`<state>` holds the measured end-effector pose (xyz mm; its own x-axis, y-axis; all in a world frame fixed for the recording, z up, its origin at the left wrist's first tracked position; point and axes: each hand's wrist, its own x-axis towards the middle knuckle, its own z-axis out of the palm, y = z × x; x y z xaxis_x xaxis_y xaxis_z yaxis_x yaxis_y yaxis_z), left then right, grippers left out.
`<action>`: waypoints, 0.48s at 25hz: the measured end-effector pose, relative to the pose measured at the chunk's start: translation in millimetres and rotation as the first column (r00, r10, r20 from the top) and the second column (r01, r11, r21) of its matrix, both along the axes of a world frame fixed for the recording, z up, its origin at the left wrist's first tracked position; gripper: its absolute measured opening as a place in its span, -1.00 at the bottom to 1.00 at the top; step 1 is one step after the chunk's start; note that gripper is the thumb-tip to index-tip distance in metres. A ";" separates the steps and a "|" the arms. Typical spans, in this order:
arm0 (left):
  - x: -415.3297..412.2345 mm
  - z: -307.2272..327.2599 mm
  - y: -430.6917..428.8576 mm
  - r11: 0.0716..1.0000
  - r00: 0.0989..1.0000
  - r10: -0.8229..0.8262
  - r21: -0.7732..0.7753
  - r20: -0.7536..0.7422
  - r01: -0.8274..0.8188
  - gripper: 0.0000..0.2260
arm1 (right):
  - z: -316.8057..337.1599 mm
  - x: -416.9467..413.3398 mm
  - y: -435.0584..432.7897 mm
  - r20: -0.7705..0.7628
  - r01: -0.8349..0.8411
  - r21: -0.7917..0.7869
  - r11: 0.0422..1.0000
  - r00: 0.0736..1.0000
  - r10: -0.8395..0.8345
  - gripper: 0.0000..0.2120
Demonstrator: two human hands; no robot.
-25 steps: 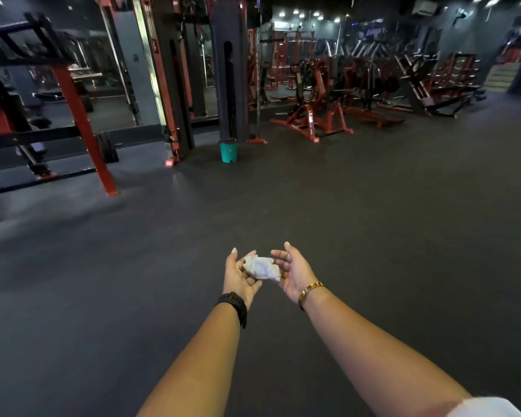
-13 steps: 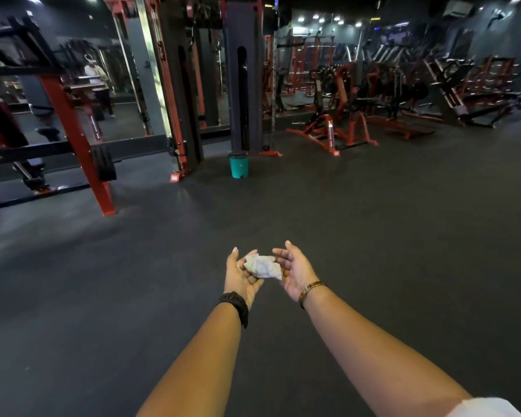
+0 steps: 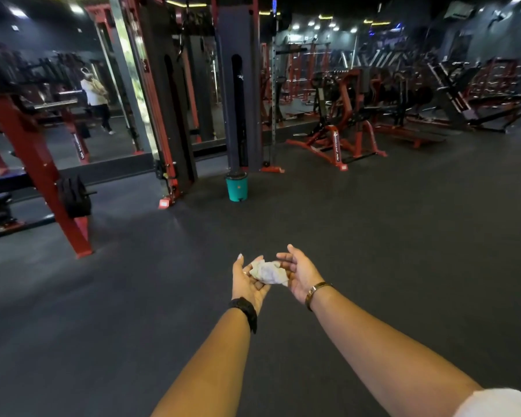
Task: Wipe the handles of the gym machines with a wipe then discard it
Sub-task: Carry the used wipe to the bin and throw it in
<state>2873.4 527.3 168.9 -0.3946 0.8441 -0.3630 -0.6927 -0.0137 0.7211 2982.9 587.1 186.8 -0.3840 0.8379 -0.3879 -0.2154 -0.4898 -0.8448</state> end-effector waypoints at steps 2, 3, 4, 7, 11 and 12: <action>-27.4 8.4 65.1 1.000 1.000 -0.017 -0.008 -0.006 0.017 -0.52 | 8.8 -25.8 62.6 0.000 0.026 0.019 0.999 1.000 -0.026 -0.65; -39.8 13.4 97.2 1.000 1.000 -0.018 0.000 -0.007 0.018 -0.52 | 13.8 -38.7 94.5 -0.006 0.030 0.028 0.999 1.000 -0.030 -0.65; -51.1 16.7 126.4 1.000 1.000 -0.013 -0.002 -0.009 0.013 -0.52 | 16.0 -50.9 123.9 -0.003 0.032 0.029 0.999 0.999 -0.031 -0.65; -87.7 11.5 216.8 1.000 1.000 0.001 -0.003 0.006 -0.001 -0.53 | 10.9 -88.2 212.7 -0.018 0.030 0.027 0.999 0.999 -0.030 -0.66; -138.2 1.9 345.2 0.999 0.999 0.033 -0.016 0.024 -0.033 -0.52 | 0.4 -138.0 340.9 -0.035 0.013 0.021 1.000 0.999 -0.012 -0.66; -151.0 1.6 383.6 0.999 0.999 0.041 -0.015 0.028 -0.040 -0.52 | 0.8 -151.1 379.4 -0.035 0.002 0.022 1.000 0.999 -0.002 -0.66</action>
<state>2722.4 910.9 170.5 -0.4180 0.8223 -0.3861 -0.7116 -0.0322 0.7019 2831.8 966.4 187.6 -0.3953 0.8470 -0.3553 -0.2458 -0.4703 -0.8476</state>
